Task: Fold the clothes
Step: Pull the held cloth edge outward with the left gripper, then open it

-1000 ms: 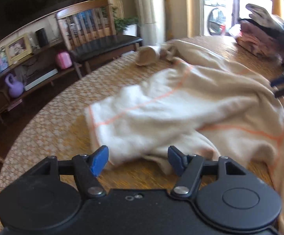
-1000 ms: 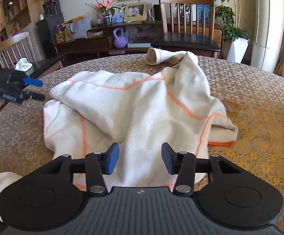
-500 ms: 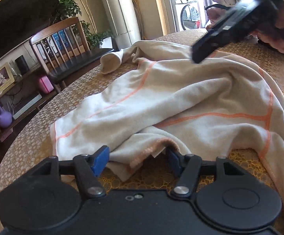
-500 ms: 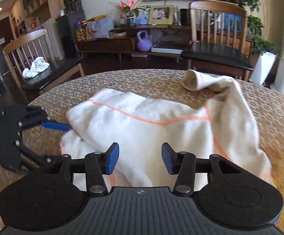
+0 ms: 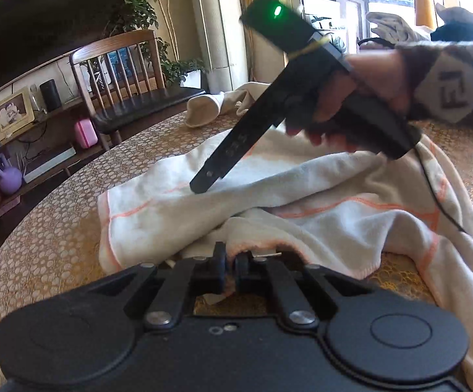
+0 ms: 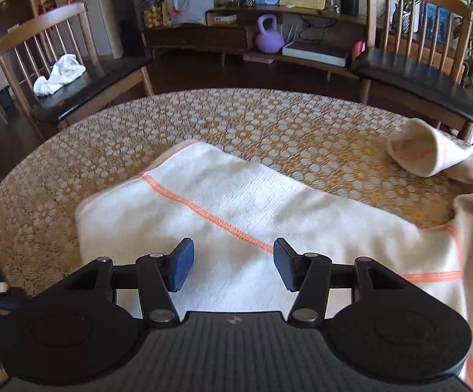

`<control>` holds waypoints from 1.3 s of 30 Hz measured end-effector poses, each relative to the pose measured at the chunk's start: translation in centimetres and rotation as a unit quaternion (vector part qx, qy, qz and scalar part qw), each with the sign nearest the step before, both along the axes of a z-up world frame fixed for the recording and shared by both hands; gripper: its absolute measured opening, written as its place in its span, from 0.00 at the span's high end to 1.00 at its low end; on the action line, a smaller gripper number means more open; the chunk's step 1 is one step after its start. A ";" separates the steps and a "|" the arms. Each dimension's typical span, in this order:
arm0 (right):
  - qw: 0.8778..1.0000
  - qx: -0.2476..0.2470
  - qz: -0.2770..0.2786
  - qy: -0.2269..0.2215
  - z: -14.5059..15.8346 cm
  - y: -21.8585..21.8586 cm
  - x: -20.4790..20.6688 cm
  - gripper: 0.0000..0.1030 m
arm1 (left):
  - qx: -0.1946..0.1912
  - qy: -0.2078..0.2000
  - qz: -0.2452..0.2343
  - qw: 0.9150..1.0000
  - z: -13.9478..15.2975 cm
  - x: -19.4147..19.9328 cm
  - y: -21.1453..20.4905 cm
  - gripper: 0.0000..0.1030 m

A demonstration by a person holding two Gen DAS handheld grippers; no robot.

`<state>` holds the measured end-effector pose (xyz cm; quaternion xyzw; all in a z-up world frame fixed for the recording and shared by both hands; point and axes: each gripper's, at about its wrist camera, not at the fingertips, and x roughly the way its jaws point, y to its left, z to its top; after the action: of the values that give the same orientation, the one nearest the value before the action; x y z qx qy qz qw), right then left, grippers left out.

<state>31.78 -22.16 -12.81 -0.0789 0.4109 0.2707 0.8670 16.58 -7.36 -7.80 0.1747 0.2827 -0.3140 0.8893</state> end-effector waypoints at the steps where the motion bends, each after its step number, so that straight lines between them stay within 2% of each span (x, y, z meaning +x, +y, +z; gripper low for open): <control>1: 1.000 -0.006 0.000 0.002 -0.4 0.2 0.1 0.49 | -0.003 0.000 0.002 1.000 0.2 -0.3 0.3 0.00; 7: 1.000 -0.018 -0.007 -0.009 -0.9 0.3 0.4 0.48 | -0.014 0.004 0.016 1.000 0.9 -2.2 2.5 0.00; 12: 0.999 -0.031 -0.010 -0.014 -0.8 0.7 0.2 0.46 | -0.011 0.005 0.025 1.000 2.4 -5.7 5.4 0.00; 15: 0.999 -0.036 -0.016 -0.016 -0.9 0.8 0.3 0.43 | -0.006 0.030 0.030 0.999 2.6 -8.0 7.1 0.00; 19: 0.999 -0.034 -0.031 -0.019 -1.1 0.9 0.4 0.32 | -0.016 0.086 0.045 0.995 1.7 -10.7 8.3 0.00; 23: 0.998 -0.031 -0.046 -0.022 -1.3 0.8 0.4 0.29 | -0.016 0.102 0.042 0.994 0.8 -13.1 7.5 0.00; 26: 0.998 -0.030 -0.048 -0.020 -1.2 1.0 0.2 0.28 | -0.006 0.099 0.053 0.994 0.5 -12.8 6.8 0.00; 30: 0.998 -0.039 -0.034 -0.038 1.2 -0.3 -2.2 0.28 | 0.010 0.081 0.047 0.996 1.0 -12.4 6.6 0.00; 35: 0.995 -0.013 -0.082 -0.052 4.6 -7.8 -9.1 0.28 | 0.009 0.080 0.045 0.996 1.3 -12.6 7.0 0.00; 39: 0.991 0.008 -0.120 -0.062 7.4 -13.8 -14.6 0.28 | 0.019 0.063 0.048 0.997 1.5 -12.8 6.9 0.00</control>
<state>17.17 -35.98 -5.44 -0.0382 0.3609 0.1626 0.9175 3.74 -0.41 -6.28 0.1579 0.3521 -0.2757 0.8804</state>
